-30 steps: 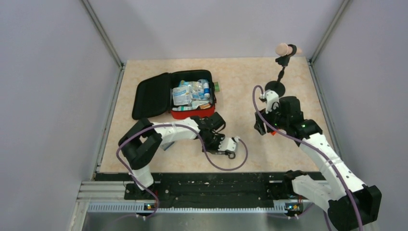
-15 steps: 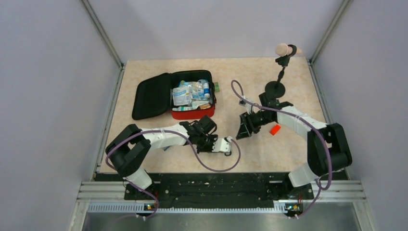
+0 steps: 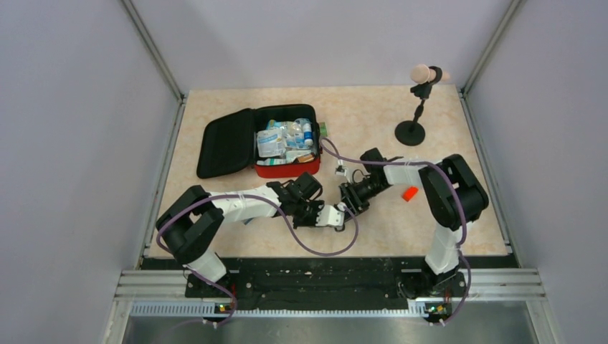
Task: Organize the medicine kit
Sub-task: Adjust the scissors at the center of the board, then pick up the scissors from the center of the board.
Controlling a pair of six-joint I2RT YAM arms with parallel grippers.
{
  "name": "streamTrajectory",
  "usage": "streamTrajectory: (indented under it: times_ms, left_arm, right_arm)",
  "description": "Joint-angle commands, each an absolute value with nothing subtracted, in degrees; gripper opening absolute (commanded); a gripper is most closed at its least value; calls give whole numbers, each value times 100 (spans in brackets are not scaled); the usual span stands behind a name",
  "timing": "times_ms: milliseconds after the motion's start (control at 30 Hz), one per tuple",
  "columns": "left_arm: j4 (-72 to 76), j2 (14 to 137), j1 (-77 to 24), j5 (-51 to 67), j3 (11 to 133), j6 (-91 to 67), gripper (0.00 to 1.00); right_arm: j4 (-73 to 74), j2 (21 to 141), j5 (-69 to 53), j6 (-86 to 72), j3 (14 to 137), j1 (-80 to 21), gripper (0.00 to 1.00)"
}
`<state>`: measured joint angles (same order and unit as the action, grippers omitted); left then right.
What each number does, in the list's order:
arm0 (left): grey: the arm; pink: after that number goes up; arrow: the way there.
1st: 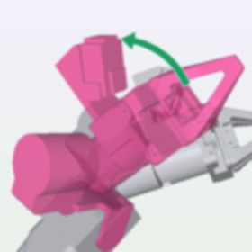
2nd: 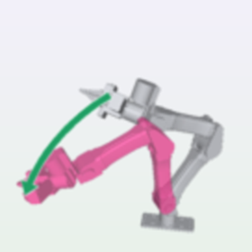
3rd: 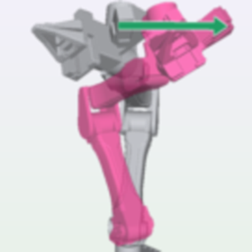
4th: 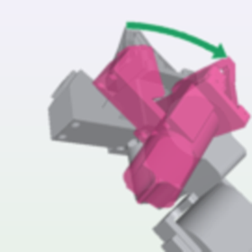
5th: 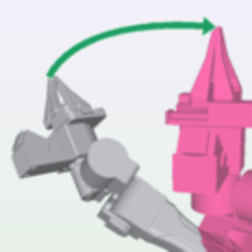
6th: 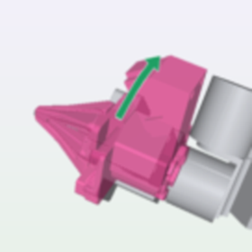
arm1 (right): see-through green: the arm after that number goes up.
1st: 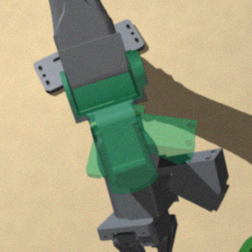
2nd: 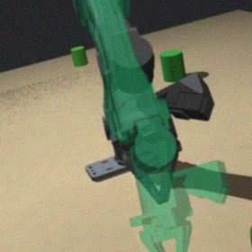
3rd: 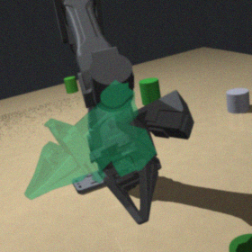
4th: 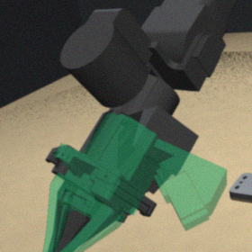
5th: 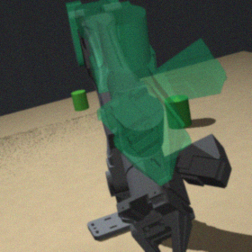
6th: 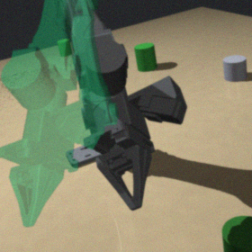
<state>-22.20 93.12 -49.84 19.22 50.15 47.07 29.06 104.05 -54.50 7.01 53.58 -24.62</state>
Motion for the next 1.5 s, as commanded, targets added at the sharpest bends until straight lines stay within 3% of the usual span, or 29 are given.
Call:
streamTrajectory:
  times_ms: [0, 133, 267, 300, 433, 667, 800, 900, 1200, 1467]
  left_arm:
    - [-2509, 9718, -4825, 1028, 4654, 4773, 0]
    - [-2469, 9735, -4818, 991, 4650, 4748, 0]
    - [-2444, 9710, -4767, 1013, 4674, 4645, 0]
    - [-2452, 9652, -4727, 1035, 4702, 4549, 0]
    - [-2652, 9179, -4493, 884, 4926, 3919, 31]
    - [-3379, 8046, -2903, 852, 6112, 1622, 52]
    - [-3276, 7686, -2104, -40, 6505, -216, 78]
    - [-3529, 7833, -1406, -289, 6842, -1406, 93]
    - [-3473, 7959, 716, 729, 6701, -3940, 95]
    - [-2413, 7988, 1741, 1968, 5670, -4815, 96]
  right_arm:
    - [2396, 10734, -5752, 486, 5689, -2728, 49]
    - [2310, 11086, -5799, 474, 5896, -2830, 35]
    - [2483, 11211, -5805, 631, 6093, -2825, 2]
    - [2540, 11138, -5783, 696, 6113, -2807, 0]
    - [2725, 10655, -5631, 844, 6107, -2624, 0]
    - [3609, 9596, -5256, 1630, 6673, -2271, 0]
    - [3795, 9301, -4945, 1889, 7168, -2269, 0]
    - [3723, 9284, -4382, 1725, 7566, -2267, 0]
    - [2824, 9154, -2708, 900, 8457, -2274, 0]
    - [2581, 9699, -2876, 688, 8937, -2271, 0]
